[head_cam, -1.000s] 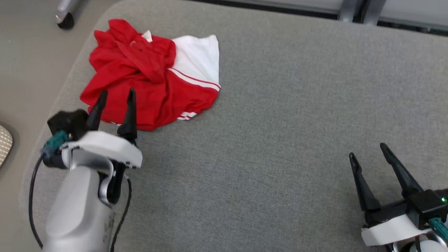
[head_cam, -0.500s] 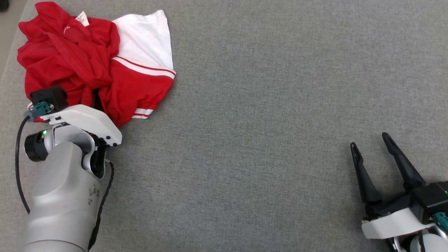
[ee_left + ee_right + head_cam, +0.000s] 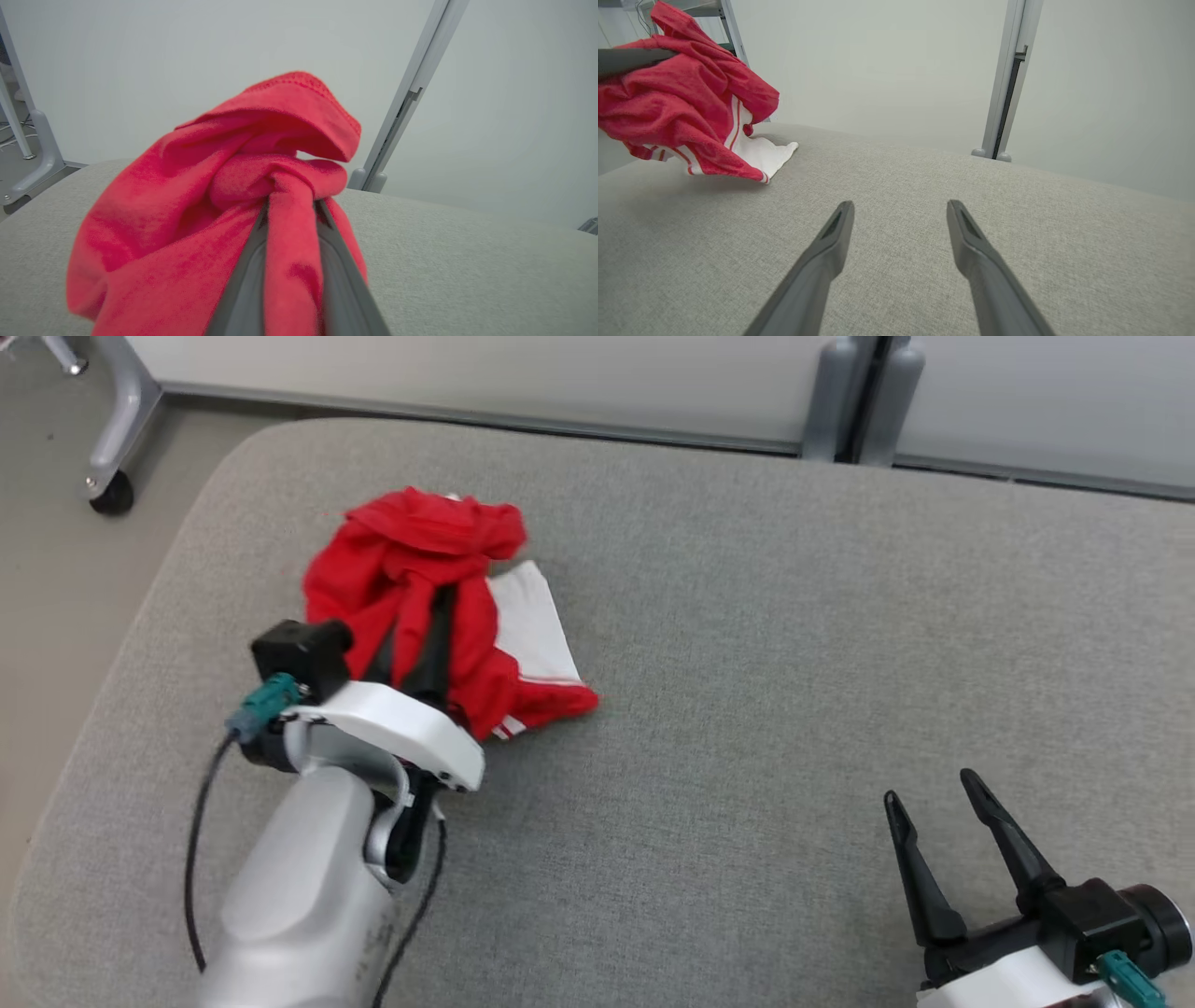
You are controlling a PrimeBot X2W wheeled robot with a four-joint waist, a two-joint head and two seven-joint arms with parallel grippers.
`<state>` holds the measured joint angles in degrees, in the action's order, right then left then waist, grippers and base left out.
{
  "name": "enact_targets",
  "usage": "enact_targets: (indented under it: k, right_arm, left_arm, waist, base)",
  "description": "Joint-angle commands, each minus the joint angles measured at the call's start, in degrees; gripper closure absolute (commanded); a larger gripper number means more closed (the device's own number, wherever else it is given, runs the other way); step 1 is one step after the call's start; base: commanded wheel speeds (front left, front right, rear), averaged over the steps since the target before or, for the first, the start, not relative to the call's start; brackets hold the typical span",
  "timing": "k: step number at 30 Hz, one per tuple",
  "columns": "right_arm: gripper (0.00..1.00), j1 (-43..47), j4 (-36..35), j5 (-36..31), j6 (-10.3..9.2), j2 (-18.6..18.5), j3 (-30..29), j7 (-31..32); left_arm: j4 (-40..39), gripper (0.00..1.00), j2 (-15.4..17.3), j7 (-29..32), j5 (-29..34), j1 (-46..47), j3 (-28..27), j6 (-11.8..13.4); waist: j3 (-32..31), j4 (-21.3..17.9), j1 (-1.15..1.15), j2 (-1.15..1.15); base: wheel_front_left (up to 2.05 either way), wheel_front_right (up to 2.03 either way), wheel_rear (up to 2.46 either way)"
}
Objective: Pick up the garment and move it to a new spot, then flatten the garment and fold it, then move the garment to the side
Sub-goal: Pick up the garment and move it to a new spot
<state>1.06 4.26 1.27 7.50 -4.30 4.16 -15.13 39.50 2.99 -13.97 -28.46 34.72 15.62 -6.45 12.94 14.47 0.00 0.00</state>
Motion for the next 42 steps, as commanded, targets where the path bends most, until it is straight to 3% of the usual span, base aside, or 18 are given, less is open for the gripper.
enact_targets:
  k: [1, 8, 12, 17, 23, 27, 28, 29, 30, 31, 32, 37, 42]
  right_arm:
    - [0.00, -0.06, 0.27, 0.52, -0.01, 0.00, 0.06, 0.00]
    - [0.00, 1.95, 1.34, 2.00, -0.01, 1.13, 0.27, 0.00]
    - [0.00, 2.58, 0.96, 3.59, -0.01, 1.24, 0.17, 0.00]
    - [0.00, 2.76, 0.94, 5.32, -0.01, 1.29, -0.07, 0.00]
    - [0.00, 1.42, 0.89, 6.42, -0.01, 1.30, 0.31, 0.01]
    - [0.00, -0.01, 1.32, 7.06, -0.01, 1.28, 1.00, 0.00]
    - [0.00, -0.23, 1.35, 7.16, -0.01, 1.28, 1.03, 0.00]
    - [0.00, -0.33, 1.37, 7.26, -0.01, 1.27, 1.00, 0.00]
    - [0.00, -0.33, 1.37, 7.26, -0.01, 1.27, 1.00, 0.00]
    - [0.00, -0.29, 1.40, 7.23, -0.01, 1.27, 0.89, 0.00]
    - [0.00, -0.19, 1.45, 7.16, -0.01, 1.27, 0.78, 0.01]
    - [0.00, 0.72, 1.39, 6.06, -0.01, 1.27, -0.06, 0.00]
    - [0.00, 2.55, 0.43, 4.48, -0.01, 1.26, -2.11, 0.01]
  left_arm:
    - [-2.57, 1.00, -0.03, 0.62, -1.03, -1.52, 1.79, 0.77]
    - [-23.25, 1.00, 0.03, 7.63, -5.51, -10.52, 13.90, 6.84]
    - [-35.10, 1.00, 0.56, 12.71, -4.99, -15.72, 17.48, 9.76]
    - [-41.66, 1.00, 2.10, 16.62, -5.56, -18.93, 18.76, 11.41]
    - [-38.19, 1.00, 3.54, 18.75, -6.72, -20.34, 17.42, 12.96]
    - [-26.96, 1.00, 4.70, 17.28, -7.22, -19.32, 15.00, 13.75]
    - [-24.64, 0.95, 4.84, 16.47, -6.80, -18.91, 14.67, 13.98]
    - [-22.54, 0.65, 4.92, 15.59, -6.69, -18.67, 14.30, 14.04]
    - [-22.54, 0.65, 4.92, 15.59, -6.69, -18.67, 14.30, 14.04]
    - [-20.74, 0.23, 4.71, 14.52, -7.03, -18.68, 13.86, 13.84]
    - [-19.07, 0.00, 4.84, 13.42, -6.71, -18.51, 13.70, 13.69]
    - [-16.99, 0.00, 4.80, 4.96, -5.48, -19.82, 13.05, 12.18]
    - [-23.03, 0.00, 6.20, -0.87, -2.72, -26.68, 10.13, 14.39]
  waist:
    - [-4.11, -2.25, 0.00, 0.00]
    - [-8.70, -9.18, 0.00, 0.00]
    - [-8.95, -15.01, 0.00, 0.00]
    - [-7.67, -18.39, 0.00, 0.00]
    - [-5.85, -20.60, 0.00, 0.00]
    - [-4.70, -22.21, 0.00, 0.00]
    - [-4.62, -22.39, 0.00, 0.00]
    - [-4.59, -22.53, 0.00, 0.00]
    - [-4.59, -22.53, 0.00, 0.00]
    - [-4.59, -22.61, 0.00, 0.00]
    - [-4.61, -22.63, 0.00, 0.00]
    - [-5.87, -22.33, 0.00, 0.00]
    - [-9.06, -21.32, 0.00, 0.00]
  base:
    - [0.00, 0.00, 0.00]
    - [0.00, 0.00, 0.00]
    - [0.00, 0.00, 0.00]
    - [0.00, 0.00, 0.00]
    - [0.00, 0.00, 0.00]
    - [0.00, 0.00, 0.00]
    - [0.00, 0.00, 0.00]
    - [0.00, 0.00, 0.00]
    - [0.00, 0.00, 0.00]
    - [0.00, 0.00, 0.00]
    - [0.00, 0.00, 0.00]
    - [0.00, 0.00, 0.00]
    - [0.00, 0.00, 0.00]
